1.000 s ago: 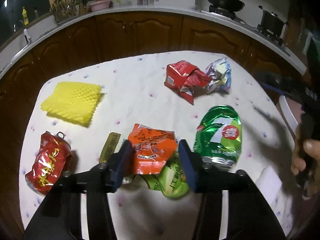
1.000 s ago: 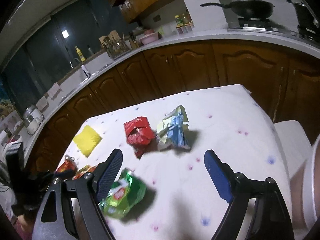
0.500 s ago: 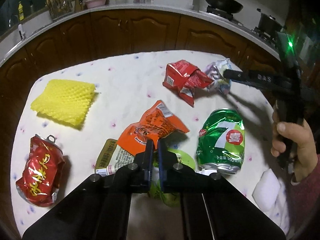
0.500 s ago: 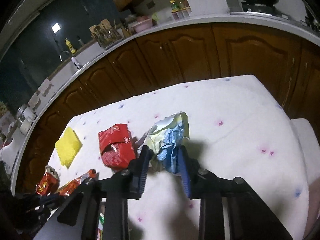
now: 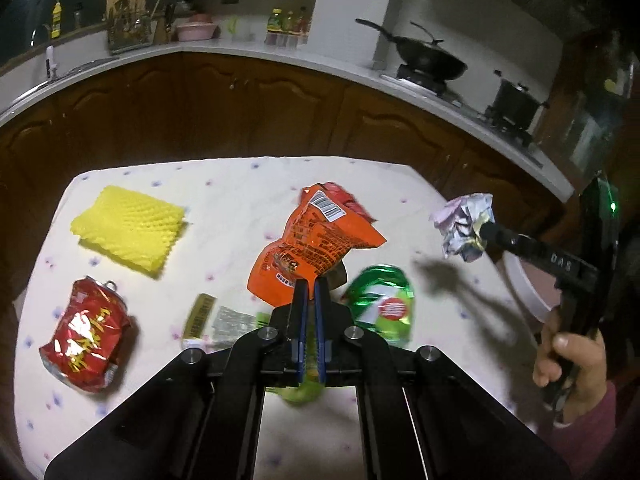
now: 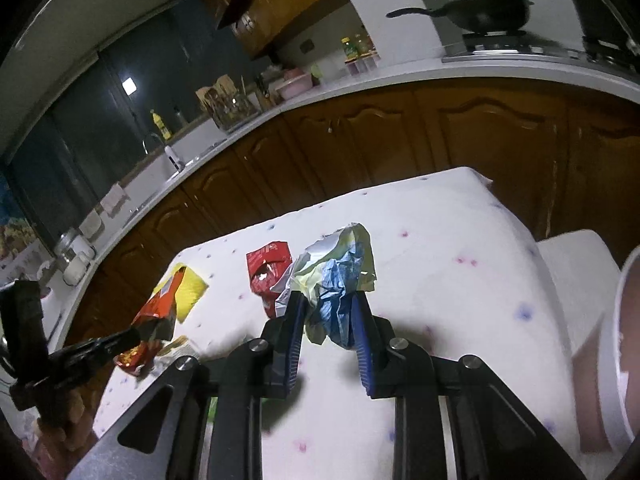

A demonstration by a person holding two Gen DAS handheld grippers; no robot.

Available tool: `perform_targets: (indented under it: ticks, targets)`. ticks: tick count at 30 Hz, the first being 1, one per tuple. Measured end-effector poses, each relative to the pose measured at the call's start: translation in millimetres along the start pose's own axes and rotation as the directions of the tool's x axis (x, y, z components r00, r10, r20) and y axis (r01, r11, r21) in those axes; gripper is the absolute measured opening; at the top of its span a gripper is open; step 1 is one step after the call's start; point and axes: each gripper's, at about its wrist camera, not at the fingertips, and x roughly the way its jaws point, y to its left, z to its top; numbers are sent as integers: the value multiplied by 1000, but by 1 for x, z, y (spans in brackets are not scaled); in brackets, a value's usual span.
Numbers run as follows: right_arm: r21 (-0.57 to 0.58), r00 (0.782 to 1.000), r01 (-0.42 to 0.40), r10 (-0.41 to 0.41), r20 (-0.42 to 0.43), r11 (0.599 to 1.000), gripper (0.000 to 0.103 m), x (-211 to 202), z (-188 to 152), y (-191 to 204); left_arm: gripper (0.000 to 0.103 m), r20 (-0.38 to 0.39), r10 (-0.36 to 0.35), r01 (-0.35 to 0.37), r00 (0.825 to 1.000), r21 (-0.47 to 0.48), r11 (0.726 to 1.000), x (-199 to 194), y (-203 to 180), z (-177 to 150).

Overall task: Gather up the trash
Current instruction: 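Grasp the orange wrapper with the left tool while the right tool grasps the blue-silver wrapper, then carry both wrappers over the bin and open both tools to drop them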

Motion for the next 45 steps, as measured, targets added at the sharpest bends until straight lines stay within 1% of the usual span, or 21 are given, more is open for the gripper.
perform_targets:
  ticks: [7,13,18,21,26,30,35,40,45]
  targets:
    - [14,999,30,-30,40,999,24,-45,-12,-11,3,1,-60,60,998,10,998,-4,-32,-7]
    - [49,996,58,-61,65,997,24,-75,-21,-28,3,-9,-121,121,993,-10,993,-1,-59,-16]
    - [74,991,93,-99,88,993,24,-102,-32,-47,3,-22,-163,164,986,6,987,3,-84,-20]
    - [88,987,117,-126,100,989,24,-117,-39,-57,3,-31,-184,185,982,33,982,5,-103,-21]
    - [129,977,153,-170,128,980,24,-146,-46,-81,3,-45,-223,226,974,77,971,9,-136,-21]
    - [155,968,182,-205,147,971,24,-166,-51,-100,3,-56,-251,257,966,130,958,12,-170,-20]
    - [189,956,211,-243,167,959,24,-187,-56,-121,3,-72,-284,292,956,156,944,19,-201,-18]
    - [216,946,236,-275,172,947,24,-200,-57,-142,3,-98,-316,329,944,182,927,29,-230,-12]
    - [240,940,251,-295,170,938,24,-205,-58,-161,3,-119,-333,352,935,216,911,41,-260,-7]
